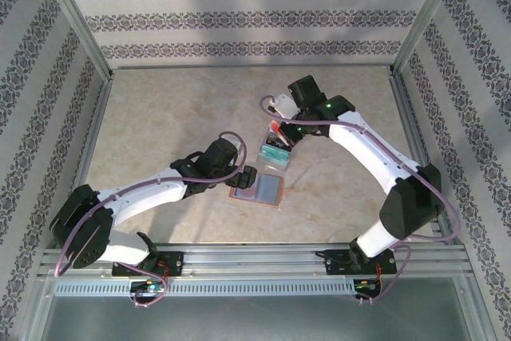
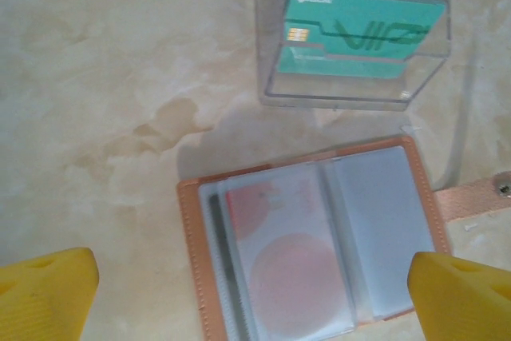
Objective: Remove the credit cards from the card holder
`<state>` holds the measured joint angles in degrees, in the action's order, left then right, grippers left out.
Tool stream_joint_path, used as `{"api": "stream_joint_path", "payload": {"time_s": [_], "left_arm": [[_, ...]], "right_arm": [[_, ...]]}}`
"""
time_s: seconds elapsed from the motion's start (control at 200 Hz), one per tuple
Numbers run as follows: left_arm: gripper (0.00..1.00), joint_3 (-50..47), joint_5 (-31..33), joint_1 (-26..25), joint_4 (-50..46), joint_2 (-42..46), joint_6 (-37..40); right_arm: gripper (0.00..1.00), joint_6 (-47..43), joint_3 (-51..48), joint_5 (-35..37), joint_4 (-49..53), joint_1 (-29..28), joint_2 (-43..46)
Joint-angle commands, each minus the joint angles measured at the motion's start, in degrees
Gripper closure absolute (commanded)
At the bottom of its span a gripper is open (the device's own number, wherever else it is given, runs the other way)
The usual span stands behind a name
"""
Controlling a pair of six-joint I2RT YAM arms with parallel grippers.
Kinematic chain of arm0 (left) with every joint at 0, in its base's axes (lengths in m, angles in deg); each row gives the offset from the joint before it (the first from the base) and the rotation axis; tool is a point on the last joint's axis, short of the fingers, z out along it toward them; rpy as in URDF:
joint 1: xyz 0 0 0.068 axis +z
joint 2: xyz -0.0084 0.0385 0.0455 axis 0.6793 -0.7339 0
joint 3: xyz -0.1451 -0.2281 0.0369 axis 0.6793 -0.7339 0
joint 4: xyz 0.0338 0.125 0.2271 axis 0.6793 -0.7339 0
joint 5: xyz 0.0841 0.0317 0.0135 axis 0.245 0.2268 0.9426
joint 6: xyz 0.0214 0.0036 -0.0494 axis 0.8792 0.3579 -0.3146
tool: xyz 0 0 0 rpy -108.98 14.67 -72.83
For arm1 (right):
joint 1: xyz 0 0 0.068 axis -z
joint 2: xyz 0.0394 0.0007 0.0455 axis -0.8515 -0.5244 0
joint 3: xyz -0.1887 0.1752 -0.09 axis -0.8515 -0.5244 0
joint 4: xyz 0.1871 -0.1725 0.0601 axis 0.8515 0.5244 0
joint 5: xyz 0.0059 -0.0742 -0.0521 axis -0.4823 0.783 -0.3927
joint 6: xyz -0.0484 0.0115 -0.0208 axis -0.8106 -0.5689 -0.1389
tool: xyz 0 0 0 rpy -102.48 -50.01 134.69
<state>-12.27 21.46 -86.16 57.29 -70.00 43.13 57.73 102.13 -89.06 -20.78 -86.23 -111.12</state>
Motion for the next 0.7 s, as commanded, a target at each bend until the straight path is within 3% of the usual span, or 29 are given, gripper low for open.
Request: {"api": "stream_joint_path", "payload": {"time_s": [0.0, 0.315, 0.695], "left_arm": [[0.01, -1.9, 5.3, 1.0, 1.4, 2.9, -3.8], [0.01, -5.7, 9.4, 2.1, 2.6, 7.4, -7.6], [0.01, -8.8, 9.1, 4.4, 3.7, 10.8, -10.6]], "right_arm": [[1.00, -7.7, 3.5, 4.3, 3.8, 0.8, -2.7], [1.00, -14.3, 9.5, 5.3, 4.5, 1.7, -10.2], [1.00, -17.2, 14.5, 3.7, 6.7, 2.8, -17.3]]}}
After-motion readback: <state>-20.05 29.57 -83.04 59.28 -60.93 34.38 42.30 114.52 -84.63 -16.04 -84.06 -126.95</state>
